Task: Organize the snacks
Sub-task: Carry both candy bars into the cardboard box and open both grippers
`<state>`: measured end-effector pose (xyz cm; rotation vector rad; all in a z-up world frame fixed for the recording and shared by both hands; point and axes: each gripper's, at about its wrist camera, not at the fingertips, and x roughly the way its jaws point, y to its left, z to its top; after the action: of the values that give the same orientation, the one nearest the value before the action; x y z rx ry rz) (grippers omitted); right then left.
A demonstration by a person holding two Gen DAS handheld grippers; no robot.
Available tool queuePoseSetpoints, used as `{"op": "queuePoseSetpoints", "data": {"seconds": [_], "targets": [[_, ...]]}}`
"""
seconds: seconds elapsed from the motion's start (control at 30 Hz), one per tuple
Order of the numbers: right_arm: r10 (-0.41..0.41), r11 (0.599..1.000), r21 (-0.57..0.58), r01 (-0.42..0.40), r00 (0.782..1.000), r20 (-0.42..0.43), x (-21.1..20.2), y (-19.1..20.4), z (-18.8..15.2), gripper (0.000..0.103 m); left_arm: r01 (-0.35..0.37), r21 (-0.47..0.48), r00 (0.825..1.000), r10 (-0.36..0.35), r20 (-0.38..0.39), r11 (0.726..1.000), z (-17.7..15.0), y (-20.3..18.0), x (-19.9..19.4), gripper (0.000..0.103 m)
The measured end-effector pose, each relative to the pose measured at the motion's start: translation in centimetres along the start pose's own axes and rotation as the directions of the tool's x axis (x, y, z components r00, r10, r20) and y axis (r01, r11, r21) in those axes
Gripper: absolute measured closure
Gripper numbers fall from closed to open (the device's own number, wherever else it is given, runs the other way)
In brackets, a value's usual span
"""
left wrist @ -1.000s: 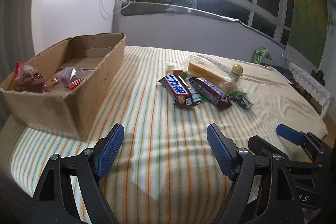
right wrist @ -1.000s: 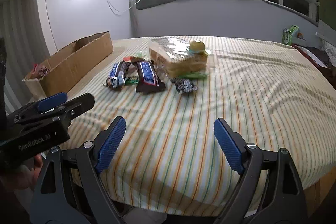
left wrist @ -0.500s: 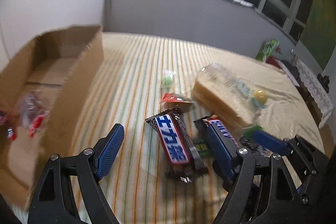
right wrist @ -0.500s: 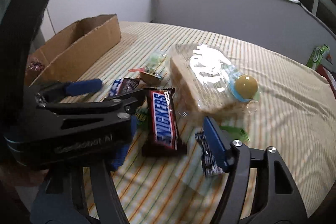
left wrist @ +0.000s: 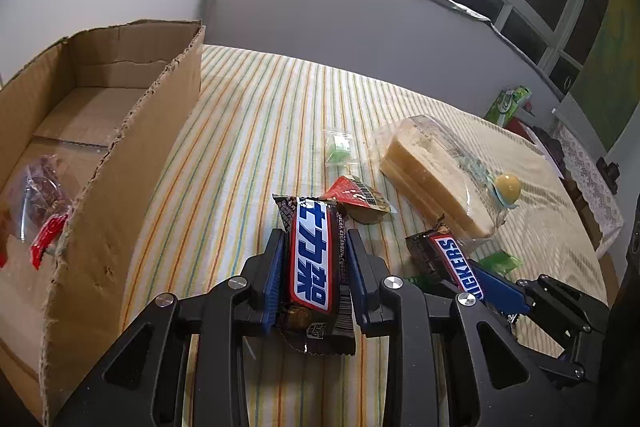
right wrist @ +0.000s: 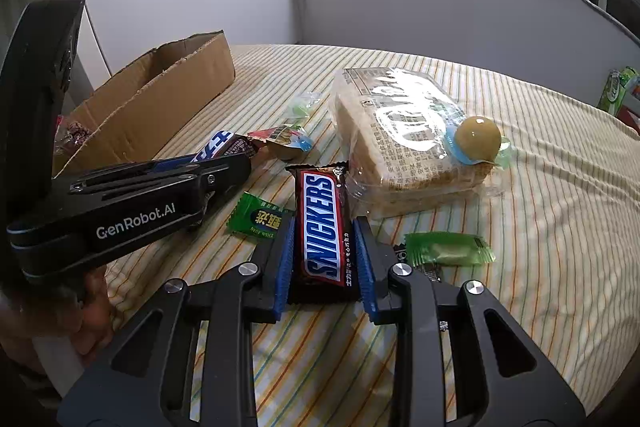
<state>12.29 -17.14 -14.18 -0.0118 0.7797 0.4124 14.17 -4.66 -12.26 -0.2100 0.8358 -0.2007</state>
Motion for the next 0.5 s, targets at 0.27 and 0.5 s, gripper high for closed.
{"op": "queuePoseSetpoints", "data": {"seconds": [0.27,0.5], "targets": [[-0.009,1.000,-0.001,0.010,1.000,0.016,-0.3,0.1,-0.2,0.073,-0.014,0.016,1.000,0.014,0.020,1.000,0.0,-0.3,0.0,0.076],[-0.039,0.999,0.038,0.037,0.998,0.045,-2.9,0.5,-1.4,0.073,0.003,0.066,0.999,-0.007,0.049,0.998,-0.8,-1.2,-1.7,0.076]]}}
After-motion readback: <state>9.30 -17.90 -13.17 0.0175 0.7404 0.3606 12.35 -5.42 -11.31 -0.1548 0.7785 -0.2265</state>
